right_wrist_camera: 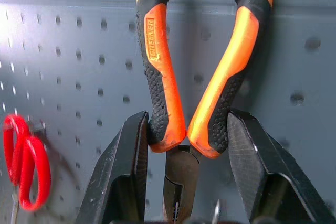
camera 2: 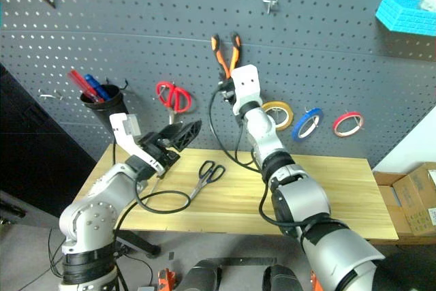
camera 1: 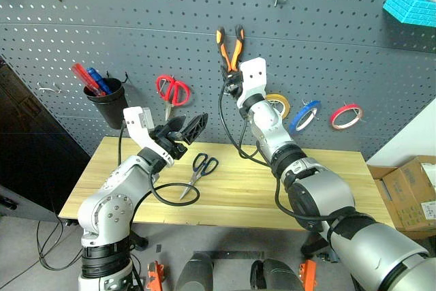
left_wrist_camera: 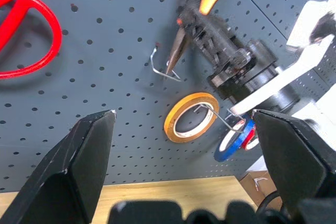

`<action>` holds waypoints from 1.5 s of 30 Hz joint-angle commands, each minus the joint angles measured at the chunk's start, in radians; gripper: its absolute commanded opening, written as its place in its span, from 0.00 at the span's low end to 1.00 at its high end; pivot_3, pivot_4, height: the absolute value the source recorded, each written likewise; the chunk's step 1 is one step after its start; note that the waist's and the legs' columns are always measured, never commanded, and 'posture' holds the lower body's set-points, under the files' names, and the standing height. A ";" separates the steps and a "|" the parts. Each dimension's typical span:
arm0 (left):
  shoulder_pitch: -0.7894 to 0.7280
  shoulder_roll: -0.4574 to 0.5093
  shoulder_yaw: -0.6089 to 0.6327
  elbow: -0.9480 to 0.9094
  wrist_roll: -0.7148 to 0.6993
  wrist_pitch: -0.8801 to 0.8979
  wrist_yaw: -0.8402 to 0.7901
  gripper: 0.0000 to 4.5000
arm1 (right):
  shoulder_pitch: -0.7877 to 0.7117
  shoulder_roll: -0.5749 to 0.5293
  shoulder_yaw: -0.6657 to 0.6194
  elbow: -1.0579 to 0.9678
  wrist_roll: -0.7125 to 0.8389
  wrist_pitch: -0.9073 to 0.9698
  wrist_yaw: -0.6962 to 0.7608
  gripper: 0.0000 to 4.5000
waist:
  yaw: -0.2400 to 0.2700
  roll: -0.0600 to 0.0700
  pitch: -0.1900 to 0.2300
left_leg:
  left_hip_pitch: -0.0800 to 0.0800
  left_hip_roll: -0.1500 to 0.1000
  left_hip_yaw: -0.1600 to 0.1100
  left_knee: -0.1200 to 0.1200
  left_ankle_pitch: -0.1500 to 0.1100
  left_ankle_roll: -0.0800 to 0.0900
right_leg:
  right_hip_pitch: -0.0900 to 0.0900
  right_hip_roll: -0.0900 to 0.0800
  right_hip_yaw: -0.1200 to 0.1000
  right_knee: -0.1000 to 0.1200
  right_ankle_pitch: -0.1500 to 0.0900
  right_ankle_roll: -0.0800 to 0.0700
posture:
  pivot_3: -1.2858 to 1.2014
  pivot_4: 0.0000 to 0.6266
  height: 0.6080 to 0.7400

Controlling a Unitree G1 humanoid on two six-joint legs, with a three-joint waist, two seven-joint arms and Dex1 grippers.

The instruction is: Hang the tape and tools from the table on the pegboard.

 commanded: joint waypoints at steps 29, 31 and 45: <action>-0.008 0.023 -0.034 0.024 0.007 -0.012 -0.050 1.00 | 0.261 -0.055 0.059 -0.340 -0.039 0.194 0.234 1.00 | -0.007 0.003 -0.004 | 0.008 0.004 0.001 -0.002 0.000 0.001 | 0.004 0.004 0.001 0.002 -0.003 -0.008 | 0.64 0.06 1.00; -0.010 0.026 -0.035 0.031 0.017 -0.011 -0.052 1.00 | 0.300 -0.064 0.065 -0.417 -0.032 0.233 0.261 1.00 | -0.007 0.003 -0.004 | 0.009 0.004 0.001 -0.002 0.000 0.001 | 0.006 0.004 0.001 0.001 -0.004 -0.008 | 0.64 0.07 1.00; -0.086 0.249 -0.225 0.461 0.485 -0.114 -0.146 1.00 | 0.750 -0.349 0.189 -1.353 0.173 0.803 0.655 1.00 | -0.047 0.020 0.011 | 0.009 0.004 0.001 -0.002 0.000 0.001 | 0.004 0.004 0.001 0.000 -0.005 -0.009 | 0.59 0.22 1.00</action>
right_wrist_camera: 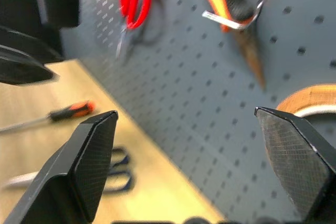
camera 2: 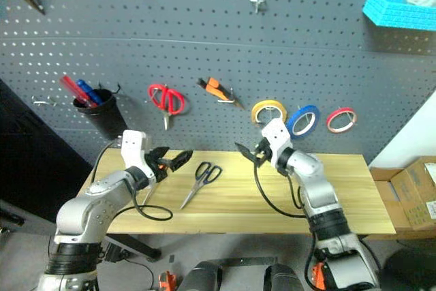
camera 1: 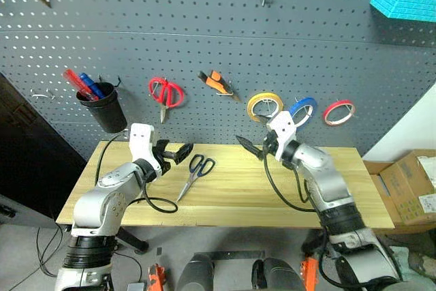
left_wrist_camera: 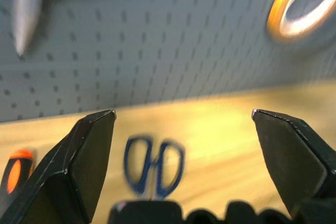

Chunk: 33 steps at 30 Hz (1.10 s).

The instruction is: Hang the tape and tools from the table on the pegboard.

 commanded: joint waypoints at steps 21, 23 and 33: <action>-0.148 0.004 -0.109 0.421 0.313 0.083 -0.146 1.00 | 0.027 -0.113 0.212 -0.309 0.044 0.126 0.153 1.00 | -0.107 -0.004 0.097 | -0.021 0.001 -0.001 0.001 -0.001 0.001 | -0.021 -0.001 0.000 0.006 -0.001 0.009 | 0.54 0.45 1.00; -0.128 0.009 -0.099 0.393 0.313 0.116 -0.139 1.00 | 0.026 -0.110 0.213 -0.308 0.043 0.127 0.147 1.00 | -0.107 -0.004 0.105 | -0.019 0.001 -0.001 0.002 -0.001 0.002 | -0.021 -0.001 0.000 0.008 -0.002 0.008 | 0.54 0.45 1.00; -0.066 0.048 -0.113 0.316 0.321 0.234 -0.190 1.00 | 0.024 -0.116 0.216 -0.309 0.039 0.126 0.139 1.00 | -0.108 -0.002 0.118 | -0.018 0.000 0.000 0.001 -0.001 0.001 | -0.023 -0.002 0.000 0.014 -0.006 0.003 | 0.54 0.47 1.00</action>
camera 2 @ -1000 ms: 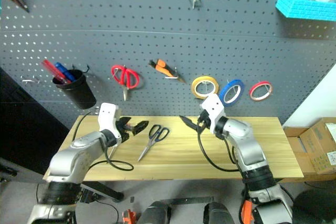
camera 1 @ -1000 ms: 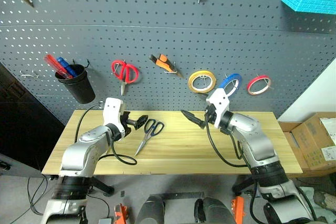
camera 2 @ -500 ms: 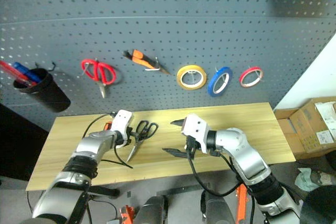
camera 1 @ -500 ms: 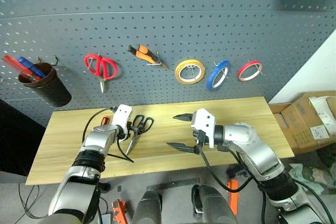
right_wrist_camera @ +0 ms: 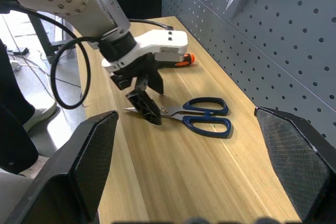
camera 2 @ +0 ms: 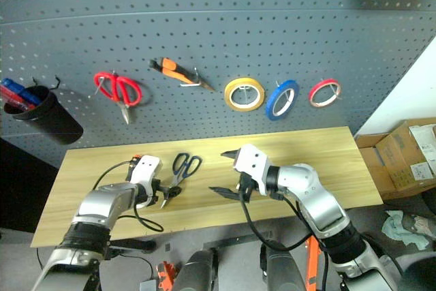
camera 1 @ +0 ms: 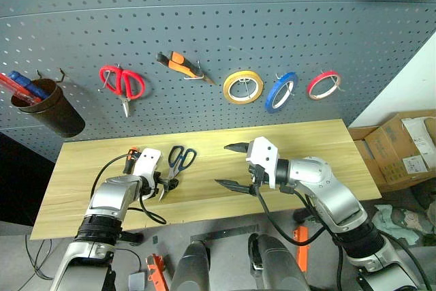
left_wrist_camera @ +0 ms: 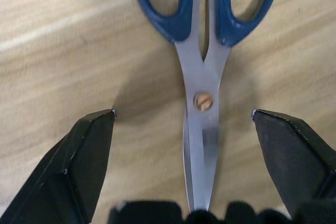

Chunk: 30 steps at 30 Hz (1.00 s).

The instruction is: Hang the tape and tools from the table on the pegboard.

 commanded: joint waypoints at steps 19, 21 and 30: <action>0.002 0.014 -0.046 0.029 0.001 0.041 -0.126 0.31 | -0.041 -0.019 -0.007 -0.005 -0.006 -0.033 0.007 1.00 | 0.001 0.005 0.004 | -0.002 -0.001 0.000 -0.001 0.000 -0.001 | -0.001 -0.001 0.000 -0.001 0.000 0.003 | 0.54 0.43 1.00; -0.002 0.013 -0.047 0.034 0.002 0.036 -0.128 0.16 | -0.043 -0.019 -0.007 -0.002 -0.005 -0.035 0.009 1.00 | 0.001 0.005 0.004 | -0.002 -0.001 0.000 -0.001 0.000 -0.001 | -0.001 -0.001 0.000 -0.001 0.000 0.003 | 0.54 0.42 1.00; 0.000 -0.004 -0.028 0.049 0.014 -0.010 -0.099 0.12 | -0.055 -0.026 -0.011 0.016 -0.008 -0.051 0.024 1.00 | 0.003 0.005 0.004 | -0.002 -0.001 0.000 -0.001 0.000 -0.001 | -0.001 -0.001 -0.001 -0.001 0.000 0.003 | 0.54 0.39 1.00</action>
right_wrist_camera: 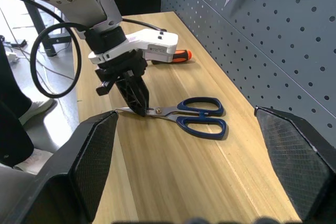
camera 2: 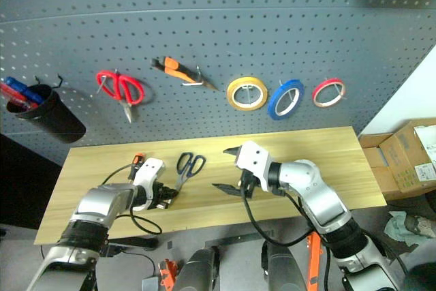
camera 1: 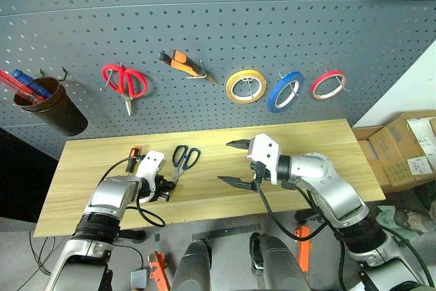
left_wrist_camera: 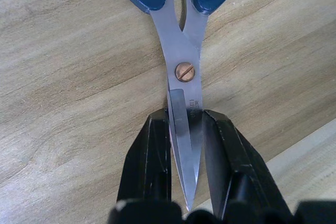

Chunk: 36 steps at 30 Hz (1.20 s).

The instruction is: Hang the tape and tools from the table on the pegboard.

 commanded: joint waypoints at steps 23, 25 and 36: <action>0.411 -0.205 0.244 -0.634 -0.010 -0.409 0.315 0.12 | -0.043 0.271 -0.238 -0.027 0.319 0.065 -0.149 1.00 | 0.044 -0.013 -0.036 | -0.007 -0.002 -0.004 0.001 0.000 -0.005 | -0.003 -0.005 -0.003 -0.002 0.001 0.002 | 0.60 0.14 1.00; 0.435 -0.227 0.260 -0.672 -0.019 -0.427 0.334 0.12 | -0.050 0.266 -0.242 -0.025 0.341 0.073 -0.140 1.00 | 0.054 -0.014 -0.045 | -0.007 -0.003 -0.002 0.001 0.000 -0.005 | -0.002 -0.005 -0.002 -0.002 0.002 0.002 | 0.61 0.13 1.00; 0.538 -0.278 0.229 -0.752 0.029 -0.559 0.386 0.12 | -0.096 0.257 -0.260 0.023 0.407 0.053 -0.093 1.00 | 0.087 -0.016 -0.092 | 0.002 0.000 0.000 0.001 0.000 -0.004 | 0.003 0.000 -0.002 -0.001 0.001 0.001 | 0.64 0.07 1.00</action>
